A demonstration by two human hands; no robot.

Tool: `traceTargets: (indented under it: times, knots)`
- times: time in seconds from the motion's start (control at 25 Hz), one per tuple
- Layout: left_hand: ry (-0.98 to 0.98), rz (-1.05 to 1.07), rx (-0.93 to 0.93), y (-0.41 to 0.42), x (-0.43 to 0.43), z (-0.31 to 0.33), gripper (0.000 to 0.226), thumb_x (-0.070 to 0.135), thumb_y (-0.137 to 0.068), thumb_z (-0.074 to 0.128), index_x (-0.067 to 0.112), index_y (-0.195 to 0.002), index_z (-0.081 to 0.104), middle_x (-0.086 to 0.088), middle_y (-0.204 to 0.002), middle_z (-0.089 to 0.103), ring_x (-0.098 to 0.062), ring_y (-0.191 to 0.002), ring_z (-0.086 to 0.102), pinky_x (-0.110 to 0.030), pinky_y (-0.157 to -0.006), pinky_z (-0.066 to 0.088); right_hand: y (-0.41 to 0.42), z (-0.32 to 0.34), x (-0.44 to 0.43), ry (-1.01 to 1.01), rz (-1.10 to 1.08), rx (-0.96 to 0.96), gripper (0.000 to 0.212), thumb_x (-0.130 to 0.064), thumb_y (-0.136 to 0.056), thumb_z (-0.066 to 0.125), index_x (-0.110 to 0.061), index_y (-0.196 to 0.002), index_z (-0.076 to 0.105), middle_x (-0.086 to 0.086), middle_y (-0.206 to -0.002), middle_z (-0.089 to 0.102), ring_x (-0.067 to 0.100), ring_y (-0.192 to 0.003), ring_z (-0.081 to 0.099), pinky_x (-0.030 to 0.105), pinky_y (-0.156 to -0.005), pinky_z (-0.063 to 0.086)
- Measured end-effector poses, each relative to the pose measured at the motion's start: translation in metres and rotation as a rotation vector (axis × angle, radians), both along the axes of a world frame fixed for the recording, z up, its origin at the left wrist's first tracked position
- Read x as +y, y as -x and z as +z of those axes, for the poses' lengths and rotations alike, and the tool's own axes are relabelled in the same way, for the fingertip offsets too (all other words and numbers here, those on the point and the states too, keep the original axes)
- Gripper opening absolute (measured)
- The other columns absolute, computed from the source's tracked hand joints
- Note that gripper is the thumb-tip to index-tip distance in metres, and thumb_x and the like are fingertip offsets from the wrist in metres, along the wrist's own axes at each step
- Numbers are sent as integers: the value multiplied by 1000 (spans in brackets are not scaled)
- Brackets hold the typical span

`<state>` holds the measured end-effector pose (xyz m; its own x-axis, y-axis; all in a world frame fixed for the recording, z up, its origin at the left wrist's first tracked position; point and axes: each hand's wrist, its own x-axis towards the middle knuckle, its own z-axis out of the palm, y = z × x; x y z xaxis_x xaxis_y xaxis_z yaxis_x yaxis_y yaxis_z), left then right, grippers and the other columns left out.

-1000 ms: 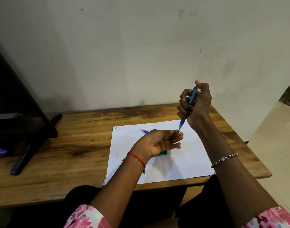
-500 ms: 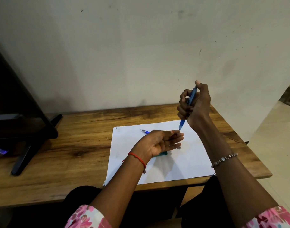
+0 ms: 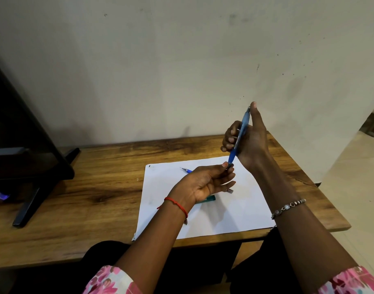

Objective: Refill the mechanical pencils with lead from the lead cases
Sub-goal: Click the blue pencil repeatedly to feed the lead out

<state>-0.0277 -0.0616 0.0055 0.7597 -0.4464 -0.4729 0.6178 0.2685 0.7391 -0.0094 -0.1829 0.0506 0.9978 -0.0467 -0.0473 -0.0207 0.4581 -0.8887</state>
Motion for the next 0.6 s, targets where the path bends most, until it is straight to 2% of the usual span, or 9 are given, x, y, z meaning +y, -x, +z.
traceTargets:
  times: [0.12, 0.24, 0.48, 0.6]
  knots:
    - [5, -50, -32, 2, 0, 2, 15, 13, -90, 54, 2, -84, 64, -4, -63, 69, -12, -58, 68, -30, -66, 58, 2, -1, -2, -106, 112, 15, 80, -79, -80, 25, -12, -37, 29, 2, -36, 25, 15, -39, 24, 22, -44, 24]
    - [-28, -62, -48, 1, 0, 2, 18, 18, -90, 54, 4, -86, 65, -4, -66, 71, -13, -61, 69, -30, -64, 58, 3, -1, -3, -121, 125, 20, 79, -77, -81, 25, -14, -34, 25, 0, -34, 21, 13, -37, 19, 21, -44, 15]
    - [-87, -31, -4, -2, 2, -2, 22, 21, -91, 53, 3, -89, 65, -6, -72, 73, -14, -62, 70, -28, -62, 58, 2, 5, -5, -104, 18, -21, 71, -64, -84, 26, -16, -31, 26, -3, -30, 21, 10, -31, 17, 18, -42, 11]
    - [-89, -33, 1, -1, 2, -2, 21, 20, -91, 53, 3, -88, 65, -5, -70, 73, -14, -61, 70, -28, -62, 58, 2, 4, -5, -89, 21, -32, 71, -65, -83, 27, -15, -33, 28, -2, -31, 22, 10, -32, 17, 20, -43, 10]
